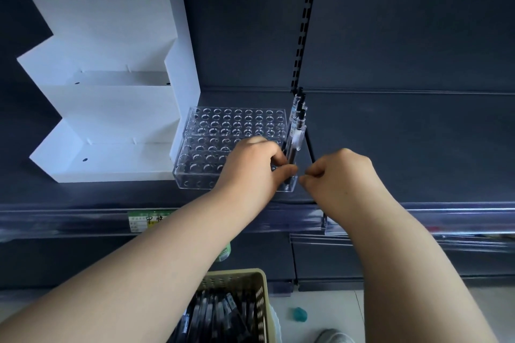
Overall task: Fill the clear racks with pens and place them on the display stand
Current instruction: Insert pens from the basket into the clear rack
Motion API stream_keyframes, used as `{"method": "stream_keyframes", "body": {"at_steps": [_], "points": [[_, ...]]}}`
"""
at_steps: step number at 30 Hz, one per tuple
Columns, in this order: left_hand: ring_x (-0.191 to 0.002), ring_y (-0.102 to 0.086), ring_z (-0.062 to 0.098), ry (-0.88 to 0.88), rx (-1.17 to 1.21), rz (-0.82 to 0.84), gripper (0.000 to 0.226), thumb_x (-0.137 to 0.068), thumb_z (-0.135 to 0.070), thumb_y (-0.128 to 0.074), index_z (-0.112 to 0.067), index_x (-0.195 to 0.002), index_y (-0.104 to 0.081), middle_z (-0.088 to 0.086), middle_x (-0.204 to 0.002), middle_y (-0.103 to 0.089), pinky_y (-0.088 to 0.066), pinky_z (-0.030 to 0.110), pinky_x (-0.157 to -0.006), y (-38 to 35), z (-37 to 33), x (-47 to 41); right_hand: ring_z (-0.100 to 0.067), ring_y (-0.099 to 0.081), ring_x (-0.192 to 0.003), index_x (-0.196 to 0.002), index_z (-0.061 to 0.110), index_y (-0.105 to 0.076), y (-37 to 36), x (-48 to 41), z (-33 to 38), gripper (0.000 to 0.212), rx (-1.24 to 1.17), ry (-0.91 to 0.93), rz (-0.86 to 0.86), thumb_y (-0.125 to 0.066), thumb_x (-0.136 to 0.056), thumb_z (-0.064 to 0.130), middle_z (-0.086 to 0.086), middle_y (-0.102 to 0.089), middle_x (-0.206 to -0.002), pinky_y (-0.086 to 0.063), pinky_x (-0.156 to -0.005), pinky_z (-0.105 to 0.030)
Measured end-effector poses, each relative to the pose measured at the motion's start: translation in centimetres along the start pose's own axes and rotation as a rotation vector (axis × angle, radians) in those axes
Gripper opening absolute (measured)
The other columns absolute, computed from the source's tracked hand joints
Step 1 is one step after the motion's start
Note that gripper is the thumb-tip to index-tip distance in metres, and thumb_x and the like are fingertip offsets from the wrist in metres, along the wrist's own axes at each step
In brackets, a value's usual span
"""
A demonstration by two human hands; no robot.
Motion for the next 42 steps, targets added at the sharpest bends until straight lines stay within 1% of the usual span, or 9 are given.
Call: {"method": "stream_keyframes", "body": {"at_steps": [4,8,10,16,21,28,32,34,42], "points": [[-0.087,-0.045,0.007,0.019,-0.047,0.019,0.032,-0.075,-0.043,-0.073,-0.018,-0.094,-0.067,-0.009,-0.094,-0.052,-0.027,0.014,-0.066,1.3,0.1,0.5,-0.026,-0.061,-0.070,-0.082,0.010,-0.068,-0.1,0.2,0.9,0.021,0.031,0.025,-0.004,-0.063,-0.086,0.030,-0.007,-0.064,-0.077,-0.047,-0.058,-0.026],[-0.103,-0.054,0.019,-0.107,-0.203,-0.067,0.031,-0.082,-0.039,-0.066,-0.023,-0.108,-0.064,-0.005,-0.108,-0.064,-0.043,0.035,-0.087,4.6,0.5,3.4,-0.026,-0.060,-0.076,-0.089,0.012,-0.066,-1.2,1.2,2.2,0.016,0.083,0.052,0.004,-0.063,-0.084,0.027,-0.007,-0.063,-0.085,-0.049,-0.065,-0.027],[-0.105,-0.054,0.021,-0.165,-0.296,-0.054,0.032,-0.085,-0.036,-0.063,-0.023,-0.114,-0.063,-0.004,-0.111,-0.064,-0.042,0.034,-0.087,6.2,1.0,5.3,-0.027,-0.061,-0.082,-0.094,0.012,-0.065,-2.5,2.2,3.1,0.017,0.126,0.080,0.031,-0.061,-0.085,0.025,-0.007,-0.063,-0.092,-0.051,-0.070,-0.029],[-0.118,-0.042,0.018,-0.158,-0.645,0.133,0.032,-0.094,-0.041,-0.043,-0.030,-0.123,-0.050,-0.010,-0.122,-0.053,-0.031,0.032,-0.092,8.9,4.3,11.7,-0.027,-0.060,-0.091,-0.099,0.012,-0.065,-6.4,6.4,5.2,0.021,0.262,0.150,0.205,-0.061,-0.086,0.028,-0.007,-0.064,-0.098,-0.052,-0.075,-0.033],[-0.117,-0.042,0.020,-0.049,-0.738,0.314,0.031,-0.091,-0.028,-0.049,-0.028,-0.122,-0.047,-0.006,-0.120,-0.051,-0.032,0.033,-0.088,9.4,8.8,17.8,-0.025,-0.060,-0.093,-0.105,0.014,-0.065,-9.7,10.1,6.4,0.022,0.311,0.191,0.306,-0.059,-0.086,0.024,-0.005,-0.065,-0.103,-0.052,-0.079,-0.032],[-0.113,-0.052,0.025,0.255,-0.581,0.561,0.026,-0.091,-0.015,-0.048,-0.021,-0.115,-0.056,0.002,-0.119,-0.055,-0.045,0.035,-0.084,6.0,13.3,22.7,-0.027,-0.062,-0.100,-0.109,0.009,-0.064,-17.6,15.3,4.9,0.024,0.340,0.018,0.463,-0.054,-0.087,0.017,-0.011,-0.065,-0.109,-0.051,-0.083,-0.030],[-0.124,-0.045,0.026,0.380,-0.532,0.632,0.040,-0.093,-0.008,-0.041,-0.017,-0.131,-0.047,0.006,-0.134,-0.045,-0.041,0.037,-0.096,4.0,14.9,24.4,-0.027,-0.060,-0.105,-0.111,0.014,-0.062,-21.6,19.0,4.1,0.026,0.310,-0.056,0.470,-0.055,-0.090,0.027,-0.009,-0.064,-0.113,-0.049,-0.085,-0.032],[-0.131,-0.039,0.025,0.439,-0.534,0.628,0.048,-0.093,-0.004,-0.037,-0.015,-0.139,-0.039,0.006,-0.141,-0.040,-0.037,0.036,-0.102,3.5,15.7,25.0,-0.027,-0.059,-0.106,-0.109,0.015,-0.062,-22.3,19.7,4.4,0.027,0.343,-0.050,0.433,-0.053,-0.090,0.032,-0.008,-0.064,-0.113,-0.048,-0.082,-0.032],[-0.130,-0.039,0.026,0.550,-0.437,0.576,0.044,-0.094,-0.004,-0.032,-0.014,-0.135,-0.044,0.008,-0.140,-0.040,-0.036,0.036,-0.106,1.9,17.0,24.5,-0.023,-0.061,-0.102,-0.108,0.017,-0.060,-22.9,18.1,4.7,0.035,0.381,-0.168,0.426,-0.056,-0.088,0.046,-0.002,-0.065,-0.111,-0.041,-0.070,-0.029]]}}
Point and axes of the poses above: each hand's wrist, its own x-axis away from the middle knuckle, its own y-axis out of the back of the hand, z = x × y, the point moved 3 cm from there along -x, towards the middle knuckle
